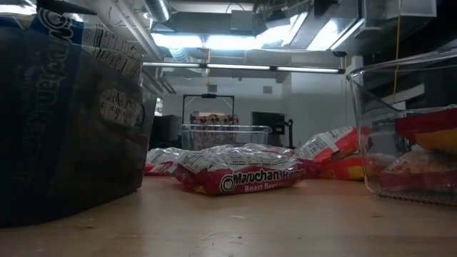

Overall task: Sort Maruchan noodles
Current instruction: Put the orange noodle pack into the top transparent bin

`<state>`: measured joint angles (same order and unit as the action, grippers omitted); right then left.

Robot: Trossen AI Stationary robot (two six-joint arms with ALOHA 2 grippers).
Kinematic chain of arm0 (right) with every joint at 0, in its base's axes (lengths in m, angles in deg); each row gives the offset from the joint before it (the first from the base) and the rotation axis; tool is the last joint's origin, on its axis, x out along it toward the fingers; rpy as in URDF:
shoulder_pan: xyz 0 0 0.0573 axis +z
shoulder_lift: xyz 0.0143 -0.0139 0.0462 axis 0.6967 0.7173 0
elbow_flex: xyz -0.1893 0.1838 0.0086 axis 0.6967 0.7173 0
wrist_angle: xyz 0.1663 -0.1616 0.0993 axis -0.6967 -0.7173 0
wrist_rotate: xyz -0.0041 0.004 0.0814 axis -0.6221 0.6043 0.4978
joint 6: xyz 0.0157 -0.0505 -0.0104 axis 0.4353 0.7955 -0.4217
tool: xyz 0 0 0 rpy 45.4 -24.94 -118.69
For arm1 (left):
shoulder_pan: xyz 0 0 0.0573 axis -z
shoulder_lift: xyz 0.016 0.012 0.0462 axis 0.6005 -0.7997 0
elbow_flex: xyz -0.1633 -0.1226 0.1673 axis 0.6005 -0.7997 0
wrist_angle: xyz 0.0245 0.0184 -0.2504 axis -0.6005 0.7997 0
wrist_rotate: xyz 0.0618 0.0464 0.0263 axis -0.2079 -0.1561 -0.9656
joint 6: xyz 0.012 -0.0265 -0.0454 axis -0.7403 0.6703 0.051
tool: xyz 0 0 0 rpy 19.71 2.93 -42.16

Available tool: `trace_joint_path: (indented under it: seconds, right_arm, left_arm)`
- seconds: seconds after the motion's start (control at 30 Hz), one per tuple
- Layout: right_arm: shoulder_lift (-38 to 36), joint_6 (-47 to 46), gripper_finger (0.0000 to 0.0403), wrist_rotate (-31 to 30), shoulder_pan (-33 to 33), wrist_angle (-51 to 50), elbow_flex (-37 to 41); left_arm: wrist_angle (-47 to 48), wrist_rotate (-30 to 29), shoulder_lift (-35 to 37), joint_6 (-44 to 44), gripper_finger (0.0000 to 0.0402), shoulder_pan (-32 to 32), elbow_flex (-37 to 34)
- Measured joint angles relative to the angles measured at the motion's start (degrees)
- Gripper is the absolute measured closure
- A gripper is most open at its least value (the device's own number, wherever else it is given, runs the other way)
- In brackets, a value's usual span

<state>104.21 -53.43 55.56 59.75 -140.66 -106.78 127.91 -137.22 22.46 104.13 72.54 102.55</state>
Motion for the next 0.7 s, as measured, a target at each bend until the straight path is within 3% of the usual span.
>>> trace_joint_path:
  seconds: [0.17, 0.3, 0.4, 0.5, 0.7]
  right_arm:
    - [-13.48, -4.45, 0.0102, -0.38, -3.67, 0.2, 6.37]
    - [-21.51, -7.44, 0.0102, -1.18, -8.42, 12.89, 22.04]
    - [-22.98, -7.24, 0.0102, 1.35, -10.84, 25.22, 35.86]
    - [-22.85, -10.03, 0.0102, 3.29, -13.76, 27.81, 46.12]
    - [-22.52, -20.18, 0.0102, 4.85, -19.17, 36.9, 55.49]
  left_arm:
    - [-0.59, -0.39, 0.0, -1.21, 0.0255, 0.0, -0.02]
    - [-0.53, 0.64, 0.02, -1.91, 0.0255, 0.01, 0.0]
    - [-0.46, 1.3, 0.0, -2.98, 0.0255, 0.02, -0.01]
    - [-0.46, 1.26, 0.0, -4.18, 0.0255, 0.02, 0.0]
    - [-0.37, 1.26, 0.0, -6.32, 0.0255, 0.0, -0.02]
